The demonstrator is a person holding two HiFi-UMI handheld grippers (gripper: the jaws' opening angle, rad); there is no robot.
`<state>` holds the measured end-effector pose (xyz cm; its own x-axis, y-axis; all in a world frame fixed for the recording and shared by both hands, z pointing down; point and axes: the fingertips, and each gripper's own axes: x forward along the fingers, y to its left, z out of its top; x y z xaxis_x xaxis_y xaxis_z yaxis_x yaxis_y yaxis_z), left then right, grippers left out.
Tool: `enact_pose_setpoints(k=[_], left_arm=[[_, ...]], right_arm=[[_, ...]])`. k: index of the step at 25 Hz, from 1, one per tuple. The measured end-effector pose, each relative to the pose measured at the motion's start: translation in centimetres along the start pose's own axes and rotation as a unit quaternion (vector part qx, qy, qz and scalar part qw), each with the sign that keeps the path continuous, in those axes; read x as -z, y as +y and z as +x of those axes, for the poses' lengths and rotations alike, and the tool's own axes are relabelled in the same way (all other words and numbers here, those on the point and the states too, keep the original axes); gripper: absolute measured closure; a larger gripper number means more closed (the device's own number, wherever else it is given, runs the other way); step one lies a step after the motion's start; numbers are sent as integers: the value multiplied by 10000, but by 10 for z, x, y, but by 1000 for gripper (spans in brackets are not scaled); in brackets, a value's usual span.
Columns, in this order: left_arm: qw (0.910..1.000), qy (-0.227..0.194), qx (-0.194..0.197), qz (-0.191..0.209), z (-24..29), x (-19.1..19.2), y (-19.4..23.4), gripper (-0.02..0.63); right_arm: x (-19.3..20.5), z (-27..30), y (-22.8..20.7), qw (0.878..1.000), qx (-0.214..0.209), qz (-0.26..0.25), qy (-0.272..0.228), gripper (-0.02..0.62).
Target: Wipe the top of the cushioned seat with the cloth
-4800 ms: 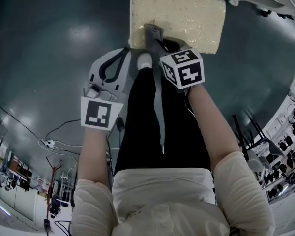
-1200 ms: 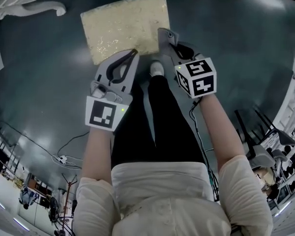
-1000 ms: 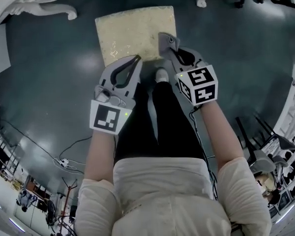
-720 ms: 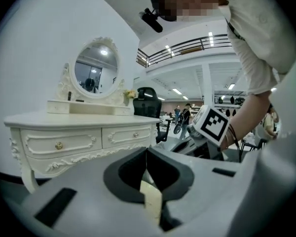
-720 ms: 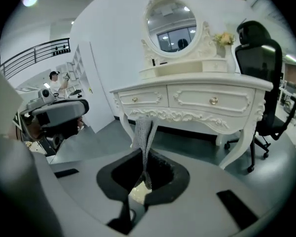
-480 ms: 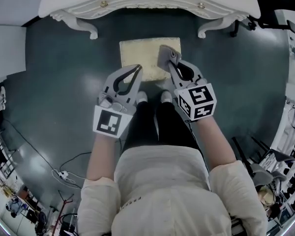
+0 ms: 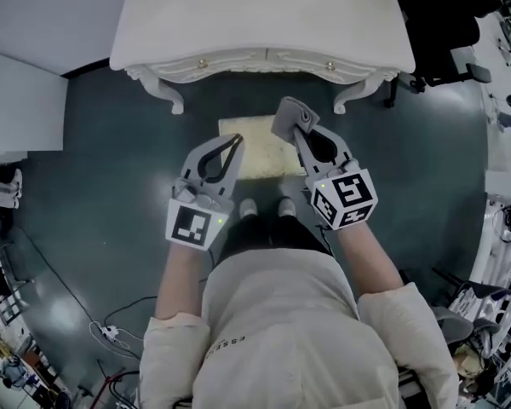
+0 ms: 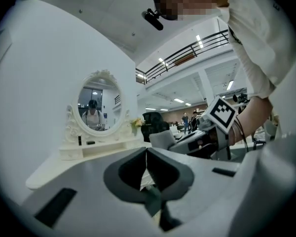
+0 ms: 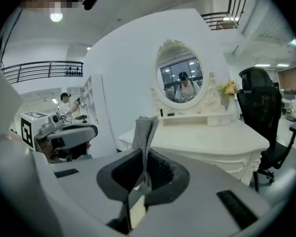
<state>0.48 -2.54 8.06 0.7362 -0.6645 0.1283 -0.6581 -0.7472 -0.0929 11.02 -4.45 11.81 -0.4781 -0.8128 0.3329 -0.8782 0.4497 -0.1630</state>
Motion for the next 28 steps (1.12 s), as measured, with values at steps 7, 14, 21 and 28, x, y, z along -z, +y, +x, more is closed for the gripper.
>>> enact_pose_setpoints(k=[7,14,21,28], left_arm=[[9998,-86,-147,-49,-3,-42,13,603],[9990,-261,-348,55,-9,-83,16,603],[9986,-238,-371,286,-17,-98,3,603],[9987,-226,-355,304,-16,-104,-3,603]], right_arm=[[-47,-23,0,9982,85,-385,-445,569],[-79,-47,8,9924,84,-922,-807,569],[-107,-63,14,9844,-12,-1336,-1144,569],[-107,-67,9,9845,24,-1354,-1117,569]])
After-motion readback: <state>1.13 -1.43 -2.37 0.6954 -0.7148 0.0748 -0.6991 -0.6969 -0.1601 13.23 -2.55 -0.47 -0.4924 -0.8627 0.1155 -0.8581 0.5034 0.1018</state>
